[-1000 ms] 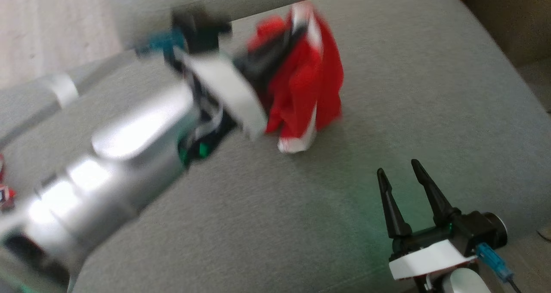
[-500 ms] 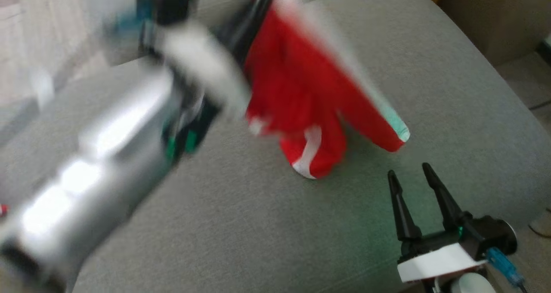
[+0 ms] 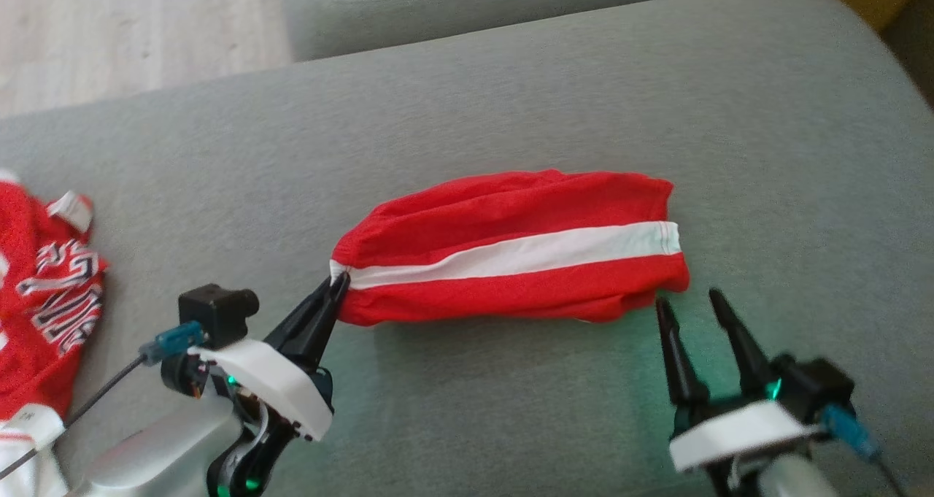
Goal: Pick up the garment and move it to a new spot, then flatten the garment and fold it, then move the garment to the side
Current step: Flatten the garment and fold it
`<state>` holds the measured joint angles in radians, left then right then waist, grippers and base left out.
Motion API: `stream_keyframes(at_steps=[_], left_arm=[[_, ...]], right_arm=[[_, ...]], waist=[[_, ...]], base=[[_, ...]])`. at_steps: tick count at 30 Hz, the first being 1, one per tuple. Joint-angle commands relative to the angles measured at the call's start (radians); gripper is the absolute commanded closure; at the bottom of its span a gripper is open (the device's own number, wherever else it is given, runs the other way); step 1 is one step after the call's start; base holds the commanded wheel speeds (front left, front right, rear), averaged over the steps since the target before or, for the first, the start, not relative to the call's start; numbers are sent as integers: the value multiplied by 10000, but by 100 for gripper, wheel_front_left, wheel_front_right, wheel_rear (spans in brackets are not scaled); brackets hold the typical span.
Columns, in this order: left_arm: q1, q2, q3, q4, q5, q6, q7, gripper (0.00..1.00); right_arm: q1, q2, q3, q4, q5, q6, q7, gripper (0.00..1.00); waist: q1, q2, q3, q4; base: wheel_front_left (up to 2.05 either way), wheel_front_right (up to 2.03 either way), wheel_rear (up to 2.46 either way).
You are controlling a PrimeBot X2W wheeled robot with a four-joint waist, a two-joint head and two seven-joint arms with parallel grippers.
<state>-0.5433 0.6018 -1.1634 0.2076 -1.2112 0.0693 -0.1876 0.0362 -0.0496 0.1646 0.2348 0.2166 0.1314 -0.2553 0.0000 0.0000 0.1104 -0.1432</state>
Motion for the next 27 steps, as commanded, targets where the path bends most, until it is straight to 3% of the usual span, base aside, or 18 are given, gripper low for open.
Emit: stream_keyframes(at_steps=[1, 9, 15, 27], left_arm=[[-344, 378, 458, -231, 122, 86, -214, 100], [-443, 45, 414, 26, 408, -48, -393, 100], [-643, -142, 358, 213, 574, -162, -411, 100], [-742, -269, 417, 386, 636, -298, -488, 100]], right_arm=[[-766, -267, 274, -108, 222, -7, -65, 0], [-2636, -1099, 996, 1964, 1828, -7, -28, 0], [-3841, -1822, 1564, 3335, 2881, -7, 685, 0], [-4321, -2334, 2803, 4057, 4295, -7, 1542, 0]], waist=[[0, 0, 183, 415], [0, 0, 418, 1021], [0, 0, 514, 1203], [0, 0, 627, 1218]], base=[[0, 0, 0], [0, 0, 0], [0, 0, 0], [0, 0, 0]])
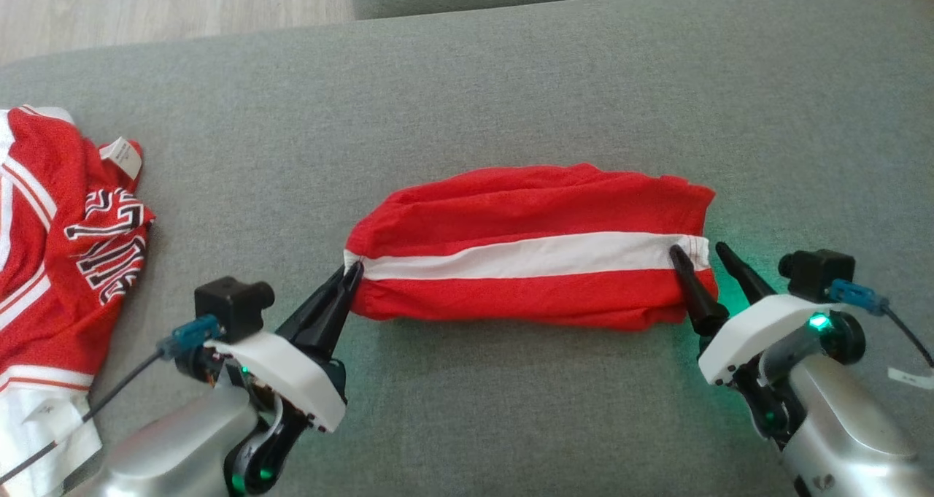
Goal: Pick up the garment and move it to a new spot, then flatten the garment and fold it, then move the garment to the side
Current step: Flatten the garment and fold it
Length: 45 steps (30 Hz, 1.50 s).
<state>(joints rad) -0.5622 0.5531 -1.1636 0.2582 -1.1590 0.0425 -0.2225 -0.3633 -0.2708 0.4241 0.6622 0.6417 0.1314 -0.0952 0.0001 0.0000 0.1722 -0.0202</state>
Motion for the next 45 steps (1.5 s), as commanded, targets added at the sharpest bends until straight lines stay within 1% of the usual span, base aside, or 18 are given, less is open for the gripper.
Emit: stream_keyframes(at_steps=[1, 2, 4, 8, 11, 16, 19, 21, 24, 26, 28, 31, 33, 35, 39, 42, 45], left_arm=[[-563, 222, 424, -111, 119, -36, -141, 100], [-572, 227, 428, -100, 123, -41, -144, 100], [-585, 236, 436, -74, 130, -46, -148, 100], [-594, 245, 458, -35, 126, -47, -157, 100], [-594, 246, 472, -22, 125, -47, -166, 100], [-801, 337, 643, -247, 294, -113, -234, 100], [-1143, 420, 864, -771, 254, -201, -214, 100], [-1536, 502, 1080, -1250, 186, -244, -96, 100], [-2500, 726, 1436, -2028, 336, -364, 158, 100], [-3413, 861, 1613, -2389, 682, -424, 459, 100], [-4500, 821, 1753, -2471, 1099, -494, 837, 100], [-6223, 257, 1942, -1902, 1518, -724, 1333, 100], [-7338, -353, 2097, -1085, 1761, -897, 1370, 100], [-8388, -990, 2205, -94, 2160, -1068, 1079, 100], [-10183, -2130, 2502, 1697, 2907, -1332, 29, 100], [-10875, -2666, 2741, 2511, 3451, -1516, -336, 100], [-10651, -2875, 3322, 2738, 3810, -1629, -383, 100]], right_arm=[[-359, -138, 253, -181, 80, -7, -93, 4], [-396, -164, 295, -147, 83, -7, -160, 31], [-447, -183, 384, -107, 150, -7, -262, 100], [-472, -222, 599, -154, 466, -7, -241, 100], [-495, -371, 783, -220, 740, -7, -284, 100], [-671, -820, 656, -780, 1134, -7, -992, 100], [-891, -1268, 208, -1435, 1158, -7, -1273, 100], [-1124, -1646, -233, -1995, 970, -7, -1394, 100], [-1839, -2103, -1138, -2811, 242, -7, -1505, 100], [-2596, -2214, -1676, -3221, -314, -7, -1465, 100], [-3605, -2292, -2056, -3448, -866, -7, -1252, 100], [-5370, -2342, -2557, -3380, -1658, -7, -926, 100], [-6604, -2336, -2808, -3102, -2209, -7, -914, 100], [-7756, -2271, -3019, -2729, -2711, -7, -1064, 100], [-9634, -2290, -3350, -2318, -3630, -7, -1467, 100], [-10291, -2213, -3516, -2373, -3914, -7, -1603, 100], [-10011, -2047, -3463, -2694, -3834, -7, -1647, 100]], waist=[[-1, 0, 20, -28], [-1, 0, 27, -47], [-1, 0, 30, -86], [-1, 0, 19, -161], [-1, 0, -12, -238], [-1, 0, -216, -385], [-1, 0, -366, -471], [-1, 0, -428, -531], [-1, 0, -333, -708], [-1, 0, -123, -819], [-1, 0, 257, -856], [-1, 0, 1063, -761], [-1, 0, 1656, -678], [-1, 0, 2157, -632], [-1, 0, 2985, -570], [-1, 0, 3346, -518], [-1, 0, 3575, -523]], base=[[0, 0, 0], [0, 0, 0], [0, 0, 0], [0, 0, 0], [0, 0, 0], [0, 0, 0], [0, 0, 0], [0, 0, 0], [0, 0, 0], [0, 0, 0], [0, 0, 0], [0, 0, 0], [0, 0, 0], [0, 0, 0], [0, 0, 0], [0, 0, 0], [0, 0, 0]])
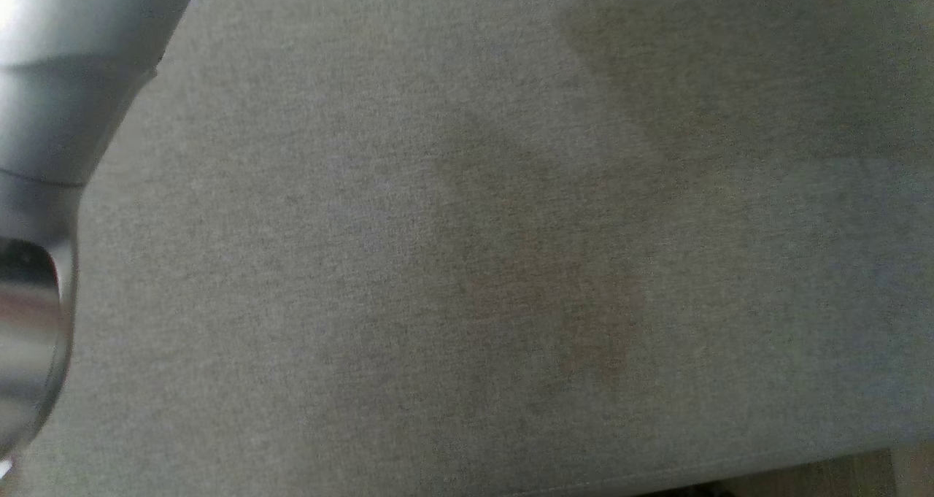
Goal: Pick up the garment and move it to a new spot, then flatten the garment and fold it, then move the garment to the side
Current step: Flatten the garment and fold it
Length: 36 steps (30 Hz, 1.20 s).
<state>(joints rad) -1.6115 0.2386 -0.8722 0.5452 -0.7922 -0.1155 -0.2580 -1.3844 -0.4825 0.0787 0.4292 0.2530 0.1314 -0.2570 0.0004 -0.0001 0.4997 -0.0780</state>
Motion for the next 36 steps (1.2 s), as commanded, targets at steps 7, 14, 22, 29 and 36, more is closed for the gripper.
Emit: stream_keyframes(at_steps=[7, 14, 22, 29, 36], left_arm=[[2295, 407, 1004, -435, 767, -143, -35, 100], [6386, 382, 1123, -1927, 1068, -149, -36, 100], [11177, 640, 712, -2621, 2131, -150, -37, 100], [13821, 578, 788, -2587, 2335, 88, -37, 100], [15258, 983, 843, -3638, 1982, 461, 8, 100]], right_arm=[[2610, 306, -36, -1382, 288, -7, -43, 100], [7034, 930, -1359, -2966, 387, -7, -45, 100], [11713, 1980, -2424, -4892, 497, -7, 718, 100], [14814, 2390, -2742, -6134, 1028, -7, 2025, 100], [16869, 2531, -3303, -7954, 1257, -7, 2930, 100]], waist=[[-4, 1, 323, 161], [-4, 1, -567, 454], [-4, 1, -2117, 198], [-4, 1, -3233, 118], [-4, 1, -3795, 259]], base=[[0, 0, 0], [0, 0, 0], [0, 0, 0], [0, 0, 0], [0, 0, 0]])
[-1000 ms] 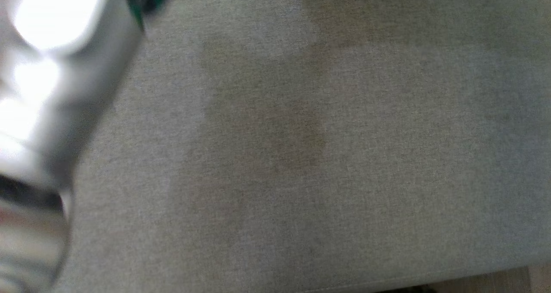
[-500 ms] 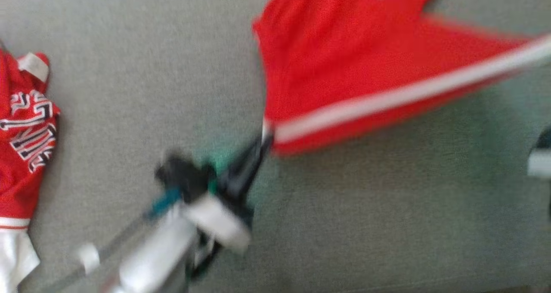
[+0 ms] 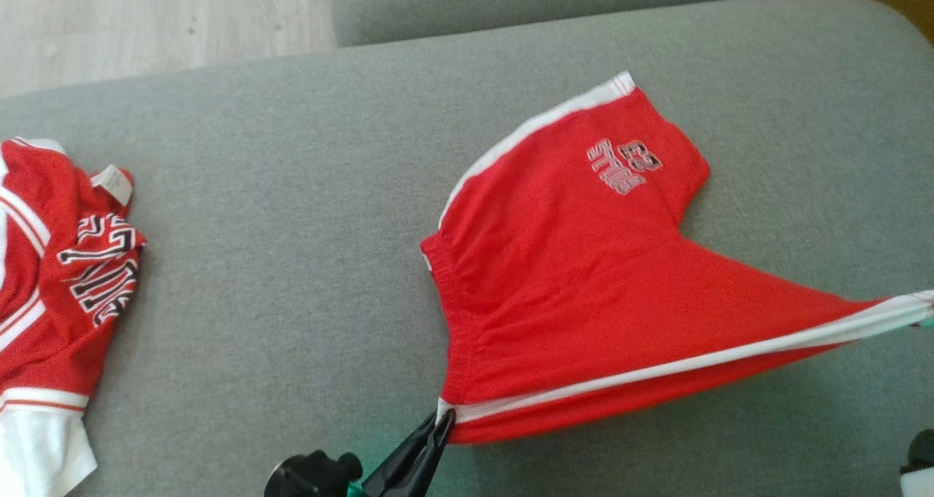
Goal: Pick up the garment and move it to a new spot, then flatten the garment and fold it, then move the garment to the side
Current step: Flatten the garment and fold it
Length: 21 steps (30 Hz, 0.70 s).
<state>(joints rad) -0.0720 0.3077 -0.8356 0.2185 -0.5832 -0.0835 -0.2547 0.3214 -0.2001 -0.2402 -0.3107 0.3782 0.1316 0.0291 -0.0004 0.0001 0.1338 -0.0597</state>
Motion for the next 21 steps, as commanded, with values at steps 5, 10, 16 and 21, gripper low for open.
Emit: stream_keyframes(at_steps=[5, 10, 16, 21], left_arm=[[-129, 202, 703, -1372, -595, 231, 186, 100], [-986, -347, 875, -1608, -1328, 3, 676, 100], [-2190, -999, 1074, -1161, -2220, -244, 1166, 100], [-3174, -1541, 1471, -351, -3382, -371, 1582, 100]], right_arm=[[-502, -402, -159, -934, -349, -9, 460, 100], [-1881, -684, 4, 12, -959, -9, 578, 100], [-3610, -1004, 175, 1322, -1447, -9, 637, 100], [-5354, -1502, 573, 3036, -1403, -9, 610, 100]], waist=[[4, -1, -206, 309], [4, -1, 247, 748], [4, -1, 895, 1184], [4, -1, 1325, 1515]], base=[[0, 0, 0], [0, 0, 0], [0, 0, 0], [0, 0, 0]])
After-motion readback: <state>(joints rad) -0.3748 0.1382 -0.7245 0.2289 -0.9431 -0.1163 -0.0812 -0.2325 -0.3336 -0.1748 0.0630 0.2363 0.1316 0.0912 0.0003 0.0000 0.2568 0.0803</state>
